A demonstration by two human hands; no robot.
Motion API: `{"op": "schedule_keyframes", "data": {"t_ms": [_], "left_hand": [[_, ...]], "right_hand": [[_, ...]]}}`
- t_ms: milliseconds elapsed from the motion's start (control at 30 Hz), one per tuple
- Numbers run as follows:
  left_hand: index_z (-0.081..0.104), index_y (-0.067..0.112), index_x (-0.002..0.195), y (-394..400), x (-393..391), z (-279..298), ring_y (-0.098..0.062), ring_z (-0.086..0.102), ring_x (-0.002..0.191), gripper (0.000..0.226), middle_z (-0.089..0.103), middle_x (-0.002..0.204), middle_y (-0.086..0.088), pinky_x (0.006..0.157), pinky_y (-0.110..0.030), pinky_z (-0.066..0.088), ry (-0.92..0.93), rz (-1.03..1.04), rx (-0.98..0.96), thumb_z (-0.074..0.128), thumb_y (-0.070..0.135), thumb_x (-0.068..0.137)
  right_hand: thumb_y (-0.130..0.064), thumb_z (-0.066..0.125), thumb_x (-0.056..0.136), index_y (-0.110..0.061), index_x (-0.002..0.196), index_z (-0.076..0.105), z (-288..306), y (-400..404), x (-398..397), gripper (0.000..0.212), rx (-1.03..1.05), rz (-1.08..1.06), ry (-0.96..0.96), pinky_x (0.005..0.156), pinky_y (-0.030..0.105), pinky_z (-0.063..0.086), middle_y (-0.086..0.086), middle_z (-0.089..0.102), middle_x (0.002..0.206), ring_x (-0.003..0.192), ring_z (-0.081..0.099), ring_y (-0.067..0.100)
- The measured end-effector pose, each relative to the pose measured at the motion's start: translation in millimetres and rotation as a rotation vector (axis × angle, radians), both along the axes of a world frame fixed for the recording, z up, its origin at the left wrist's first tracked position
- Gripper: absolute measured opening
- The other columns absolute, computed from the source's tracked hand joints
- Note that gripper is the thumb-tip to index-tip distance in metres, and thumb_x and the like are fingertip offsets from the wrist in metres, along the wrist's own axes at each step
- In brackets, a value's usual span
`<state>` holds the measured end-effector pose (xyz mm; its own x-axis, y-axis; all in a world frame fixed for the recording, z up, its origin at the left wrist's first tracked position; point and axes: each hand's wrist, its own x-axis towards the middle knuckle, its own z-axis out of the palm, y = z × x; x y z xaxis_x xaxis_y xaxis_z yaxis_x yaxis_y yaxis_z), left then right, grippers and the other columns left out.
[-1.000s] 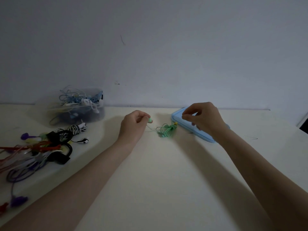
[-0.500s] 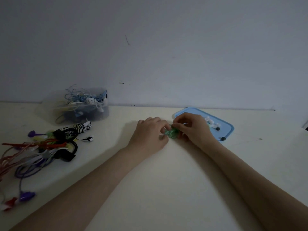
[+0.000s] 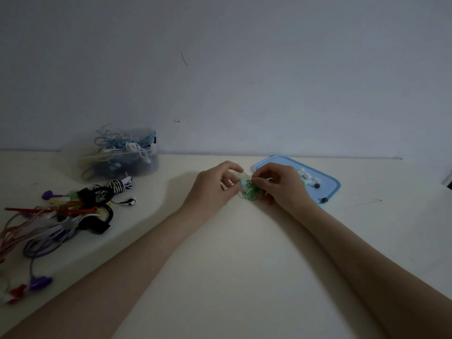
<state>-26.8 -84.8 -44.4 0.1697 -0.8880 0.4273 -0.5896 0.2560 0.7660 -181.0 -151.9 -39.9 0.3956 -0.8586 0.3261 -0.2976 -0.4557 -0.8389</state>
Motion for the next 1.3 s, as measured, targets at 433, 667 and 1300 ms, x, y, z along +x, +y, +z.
{"op": "schedule_keyframes", "data": {"t_ms": [433, 667, 1300], "left_hand": [[0.060, 0.022, 0.071, -1.8, 0.2, 4.9, -0.003, 0.061, 0.070, 0.015, 0.065, 0.074, 0.008, 0.070, -0.018, 0.048, 0.316, 0.120, -0.114, 0.067, 0.017, 0.083], [0.045, 0.015, 0.062, -3.5, -3.3, 1.5, -0.030, 0.060, 0.067, 0.031, 0.066, 0.072, -0.012, 0.064, -0.037, 0.049, 0.306, 0.106, -0.095, 0.071, 0.016, 0.079], [0.057, 0.009, 0.077, 0.1, -1.8, 3.5, -0.005, 0.065, 0.067, 0.018, 0.067, 0.076, -0.002, 0.067, -0.016, 0.052, 0.497, -0.146, 0.048, 0.071, -0.001, 0.076]], "right_hand": [[0.004, 0.060, 0.085, -0.003, 0.086, 0.062, 9.4, 9.8, 5.1, 0.008, 0.382, 0.107, -0.511, 0.056, 0.020, 0.050, 0.011, 0.070, 0.075, 0.057, 0.062, 0.015], [0.003, 0.060, 0.085, 0.001, 0.084, 0.061, 4.8, 13.4, 9.2, 0.003, 0.415, 0.117, -0.490, 0.064, 0.021, 0.053, 0.015, 0.070, 0.076, 0.061, 0.064, 0.016], [0.008, 0.056, 0.083, 0.000, 0.081, 0.062, 7.8, 14.6, 6.4, 0.010, 0.546, 0.225, -0.607, 0.067, 0.016, 0.054, 0.007, 0.069, 0.067, 0.062, 0.066, 0.011]]}}
